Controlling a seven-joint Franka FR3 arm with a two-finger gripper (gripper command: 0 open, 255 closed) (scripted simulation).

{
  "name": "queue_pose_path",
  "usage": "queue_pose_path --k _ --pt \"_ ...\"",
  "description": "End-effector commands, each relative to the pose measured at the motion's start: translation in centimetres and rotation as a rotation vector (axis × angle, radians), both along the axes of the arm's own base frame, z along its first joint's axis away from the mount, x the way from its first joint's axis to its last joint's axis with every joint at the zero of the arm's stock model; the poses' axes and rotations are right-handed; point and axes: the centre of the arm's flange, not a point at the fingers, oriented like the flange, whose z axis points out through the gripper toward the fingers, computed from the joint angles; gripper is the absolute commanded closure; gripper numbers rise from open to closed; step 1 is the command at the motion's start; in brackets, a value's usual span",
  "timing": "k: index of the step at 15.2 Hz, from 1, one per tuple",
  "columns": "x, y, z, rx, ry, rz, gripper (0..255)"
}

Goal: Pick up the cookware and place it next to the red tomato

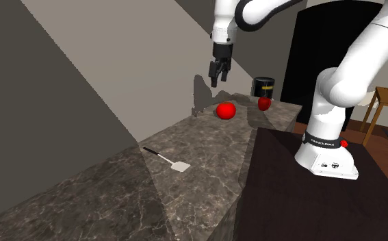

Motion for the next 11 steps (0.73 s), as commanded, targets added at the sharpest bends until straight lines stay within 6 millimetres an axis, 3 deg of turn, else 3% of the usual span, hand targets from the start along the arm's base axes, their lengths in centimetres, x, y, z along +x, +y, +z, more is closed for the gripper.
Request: queue_pose_path --k 1,11 --pt "1.4 0.6 -1.9 0.004 -0.002 -0.007 0" --pt "8.7 4.9 -12.0 0.021 0.000 -0.038 0"
